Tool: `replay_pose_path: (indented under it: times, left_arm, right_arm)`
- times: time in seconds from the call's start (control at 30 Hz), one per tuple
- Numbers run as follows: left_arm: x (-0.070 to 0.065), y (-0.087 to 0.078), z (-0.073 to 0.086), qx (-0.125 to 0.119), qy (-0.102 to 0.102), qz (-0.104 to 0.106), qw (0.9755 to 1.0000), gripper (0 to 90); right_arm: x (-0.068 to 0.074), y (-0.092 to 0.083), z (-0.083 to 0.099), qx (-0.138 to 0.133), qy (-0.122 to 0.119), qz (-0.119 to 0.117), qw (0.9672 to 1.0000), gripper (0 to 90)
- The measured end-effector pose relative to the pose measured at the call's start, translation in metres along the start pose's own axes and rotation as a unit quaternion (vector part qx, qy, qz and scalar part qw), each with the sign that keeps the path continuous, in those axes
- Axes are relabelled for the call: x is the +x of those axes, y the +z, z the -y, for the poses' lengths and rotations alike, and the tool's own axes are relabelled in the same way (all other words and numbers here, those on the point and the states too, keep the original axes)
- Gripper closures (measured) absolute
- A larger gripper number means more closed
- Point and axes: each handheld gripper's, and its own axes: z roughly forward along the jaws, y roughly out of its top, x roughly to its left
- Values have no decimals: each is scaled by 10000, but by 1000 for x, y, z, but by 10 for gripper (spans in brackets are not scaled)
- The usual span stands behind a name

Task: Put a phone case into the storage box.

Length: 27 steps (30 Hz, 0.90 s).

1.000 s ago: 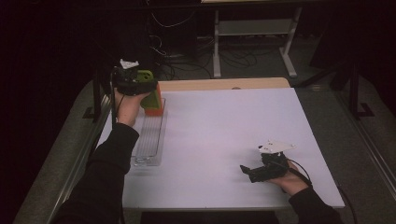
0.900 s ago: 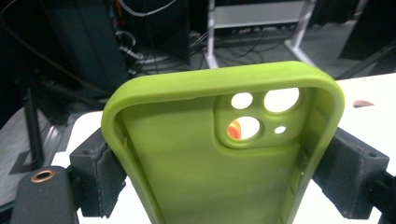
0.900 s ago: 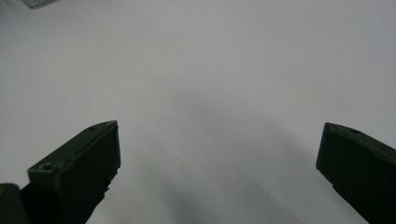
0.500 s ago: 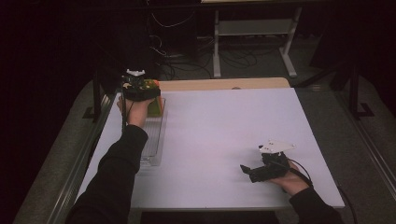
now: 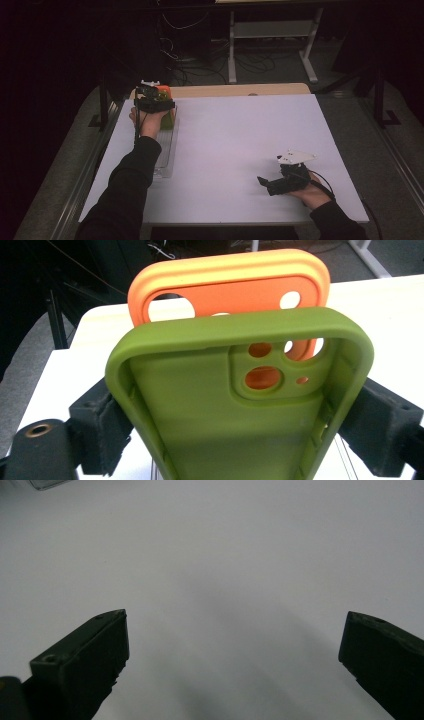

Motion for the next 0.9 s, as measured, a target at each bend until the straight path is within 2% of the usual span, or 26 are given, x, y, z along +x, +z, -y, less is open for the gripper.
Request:
replay_pose_path:
  times: [0.2,0.3,0.33,0.5,0.67,0.7,0.73,0.77,0.83,0.9]
  left_arm:
    - [4,1,0,55,-28,61,10000,7]
    - [7,-3,-1,35,-25,99,9999,0]
    - [7,-5,-2,-40,-46,139,9999,0]
    - [10,-10,-6,-58,28,235,9997,0]
    - [11,-19,-12,-160,55,451,9988,0]
    - [10,-20,-13,-247,-15,554,9982,0]
    - [11,-22,-14,-207,54,630,9978,0]
    - [11,-24,-15,-225,19,721,9971,0]
    - [12,-30,-17,-157,169,840,9962,0]
    - [13,-34,-17,-153,235,967,9949,0]
  right_arm:
    - [0,0,0,14,12,0,10000,0]
    - [1,-1,0,5,16,-2,10000,0]
    - [1,-1,0,9,15,-7,10000,0]
    - [1,0,0,23,27,-13,10000,0]
    - [1,0,0,19,14,-12,10000,0]
    - [1,0,0,21,15,-12,10000,0]
    - [1,0,0,19,13,-15,10000,0]
    - [1,0,0,17,7,-17,10000,0]
    - [1,0,0,24,19,-19,10000,0]
    - [1,0,0,3,-6,-2,10000,0]
